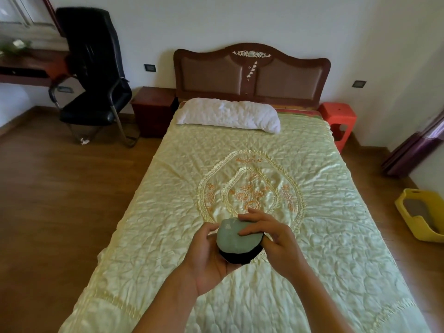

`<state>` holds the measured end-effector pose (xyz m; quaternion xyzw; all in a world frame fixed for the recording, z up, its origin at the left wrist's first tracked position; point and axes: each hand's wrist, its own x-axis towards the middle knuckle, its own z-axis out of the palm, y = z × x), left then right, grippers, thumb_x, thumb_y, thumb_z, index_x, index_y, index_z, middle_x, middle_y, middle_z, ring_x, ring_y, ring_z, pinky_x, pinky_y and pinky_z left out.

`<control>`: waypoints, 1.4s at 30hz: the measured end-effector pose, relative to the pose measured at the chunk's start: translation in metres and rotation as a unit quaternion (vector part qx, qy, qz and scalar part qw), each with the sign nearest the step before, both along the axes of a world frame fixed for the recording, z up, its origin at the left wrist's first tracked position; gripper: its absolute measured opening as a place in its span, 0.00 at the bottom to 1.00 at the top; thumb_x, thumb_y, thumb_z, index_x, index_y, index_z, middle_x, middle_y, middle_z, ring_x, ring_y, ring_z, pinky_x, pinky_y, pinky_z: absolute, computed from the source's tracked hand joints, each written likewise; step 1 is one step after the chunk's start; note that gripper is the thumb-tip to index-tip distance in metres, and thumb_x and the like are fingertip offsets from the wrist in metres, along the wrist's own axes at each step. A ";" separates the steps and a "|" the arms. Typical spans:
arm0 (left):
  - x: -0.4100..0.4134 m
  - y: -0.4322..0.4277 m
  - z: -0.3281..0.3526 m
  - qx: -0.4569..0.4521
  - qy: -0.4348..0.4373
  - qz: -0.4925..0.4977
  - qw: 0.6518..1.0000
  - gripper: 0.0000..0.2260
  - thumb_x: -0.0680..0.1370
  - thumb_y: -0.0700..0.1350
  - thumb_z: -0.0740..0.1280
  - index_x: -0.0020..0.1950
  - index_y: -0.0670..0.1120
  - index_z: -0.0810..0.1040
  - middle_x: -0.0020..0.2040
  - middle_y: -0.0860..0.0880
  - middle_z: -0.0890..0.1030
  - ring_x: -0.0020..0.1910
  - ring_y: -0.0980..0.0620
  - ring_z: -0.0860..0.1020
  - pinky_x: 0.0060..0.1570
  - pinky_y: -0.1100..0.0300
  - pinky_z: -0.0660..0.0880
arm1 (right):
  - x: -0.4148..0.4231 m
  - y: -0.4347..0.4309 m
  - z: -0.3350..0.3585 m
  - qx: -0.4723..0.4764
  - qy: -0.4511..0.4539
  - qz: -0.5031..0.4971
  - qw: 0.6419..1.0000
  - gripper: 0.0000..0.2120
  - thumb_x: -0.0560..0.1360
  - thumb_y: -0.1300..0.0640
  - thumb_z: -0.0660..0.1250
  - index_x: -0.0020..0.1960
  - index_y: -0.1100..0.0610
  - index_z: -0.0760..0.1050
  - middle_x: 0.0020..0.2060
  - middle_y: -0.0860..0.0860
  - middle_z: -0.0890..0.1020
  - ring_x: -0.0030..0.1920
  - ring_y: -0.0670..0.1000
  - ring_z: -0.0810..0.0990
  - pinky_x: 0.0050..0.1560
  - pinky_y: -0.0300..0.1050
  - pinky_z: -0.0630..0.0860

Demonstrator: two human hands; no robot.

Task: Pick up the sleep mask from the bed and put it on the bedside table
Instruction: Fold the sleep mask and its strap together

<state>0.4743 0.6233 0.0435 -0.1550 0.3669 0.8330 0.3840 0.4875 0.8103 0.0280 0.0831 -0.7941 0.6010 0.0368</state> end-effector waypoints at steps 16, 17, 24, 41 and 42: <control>0.003 -0.009 -0.005 -0.139 0.108 0.056 0.983 0.22 0.66 0.40 0.76 0.58 0.40 0.80 0.52 0.39 0.86 0.47 0.43 0.85 0.36 0.56 0.82 | 0.019 -0.015 0.004 -0.185 -0.160 -0.122 0.962 0.20 0.71 0.48 0.73 0.63 0.47 0.80 0.53 0.52 0.87 0.54 0.53 0.87 0.52 0.52 0.83; 0.003 -0.010 -0.006 -0.148 0.112 0.061 0.981 0.20 0.66 0.41 0.76 0.57 0.40 0.81 0.51 0.40 0.86 0.47 0.43 0.85 0.36 0.56 0.83 | 0.020 -0.021 0.004 -0.192 -0.186 -0.119 0.956 0.20 0.71 0.48 0.73 0.63 0.48 0.80 0.52 0.54 0.87 0.53 0.54 0.87 0.51 0.53 0.84; 0.006 -0.020 -0.015 -0.150 0.110 0.076 0.980 0.18 0.68 0.44 0.75 0.56 0.42 0.81 0.49 0.42 0.87 0.46 0.46 0.86 0.37 0.58 0.82 | 0.030 -0.051 0.000 -0.214 -0.255 -0.128 0.934 0.16 0.71 0.49 0.72 0.56 0.54 0.84 0.49 0.57 0.89 0.51 0.58 0.88 0.47 0.46 0.84; 0.027 -0.065 -0.017 -0.212 0.110 0.177 0.955 0.11 0.74 0.41 0.73 0.56 0.43 0.81 0.48 0.42 0.87 0.46 0.45 0.86 0.38 0.56 0.83 | 0.012 -0.096 -0.002 -0.209 -0.276 -0.041 0.937 0.12 0.72 0.51 0.71 0.49 0.56 0.87 0.47 0.59 0.89 0.50 0.60 0.88 0.51 0.51 0.83; 0.032 -0.067 -0.016 -0.215 0.107 0.198 0.950 0.11 0.74 0.41 0.73 0.56 0.43 0.82 0.48 0.42 0.87 0.45 0.46 0.86 0.37 0.56 0.82 | 0.010 -0.098 -0.001 -0.202 -0.277 -0.018 0.939 0.10 0.73 0.52 0.70 0.49 0.56 0.87 0.47 0.59 0.89 0.50 0.60 0.88 0.51 0.51 0.84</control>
